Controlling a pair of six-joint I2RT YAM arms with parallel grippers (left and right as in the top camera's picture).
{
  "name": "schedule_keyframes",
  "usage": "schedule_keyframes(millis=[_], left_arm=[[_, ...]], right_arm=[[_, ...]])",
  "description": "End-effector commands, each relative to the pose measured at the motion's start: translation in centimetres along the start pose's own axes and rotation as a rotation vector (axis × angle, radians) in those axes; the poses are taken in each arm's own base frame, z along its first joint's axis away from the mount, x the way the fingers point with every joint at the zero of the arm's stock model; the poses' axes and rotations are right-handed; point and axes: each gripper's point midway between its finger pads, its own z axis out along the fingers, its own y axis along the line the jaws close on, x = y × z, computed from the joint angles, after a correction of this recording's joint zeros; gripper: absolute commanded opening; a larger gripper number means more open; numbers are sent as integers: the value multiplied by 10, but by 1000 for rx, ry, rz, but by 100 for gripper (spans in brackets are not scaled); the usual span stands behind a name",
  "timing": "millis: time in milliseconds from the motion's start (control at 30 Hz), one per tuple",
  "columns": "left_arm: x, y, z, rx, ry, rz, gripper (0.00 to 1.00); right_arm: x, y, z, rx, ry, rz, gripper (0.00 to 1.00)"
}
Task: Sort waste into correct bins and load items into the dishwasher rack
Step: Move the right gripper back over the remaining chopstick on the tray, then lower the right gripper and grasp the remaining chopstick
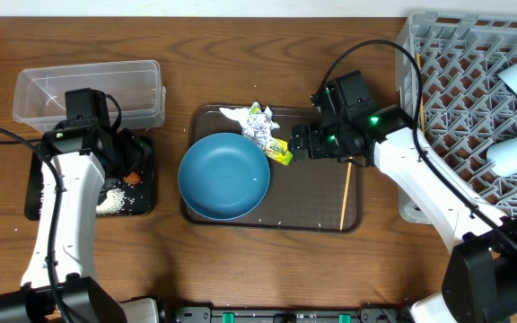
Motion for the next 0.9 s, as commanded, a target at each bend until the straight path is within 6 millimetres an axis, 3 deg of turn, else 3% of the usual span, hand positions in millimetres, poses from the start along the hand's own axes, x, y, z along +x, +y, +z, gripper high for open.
schedule_keyframes(millis=[0, 100, 267, 467, 867], left_arm=[[-5, 3, -6, -9, -27, -14, 98], [-5, 3, -6, -9, -27, -14, 98], [-5, 3, -6, -9, -27, -14, 98], [-5, 3, -6, -9, -27, -14, 98], [-5, 3, -6, -9, -27, -14, 98]], right_arm=[[8, 15, 1, -57, 30, -2, 99], [10, 20, 0, -90, 44, -1, 99], [8, 11, 1, -39, 31, 7, 99], [16, -23, 4, 143, 26, 141, 99], [21, -52, 22, 268, 45, 151, 99]])
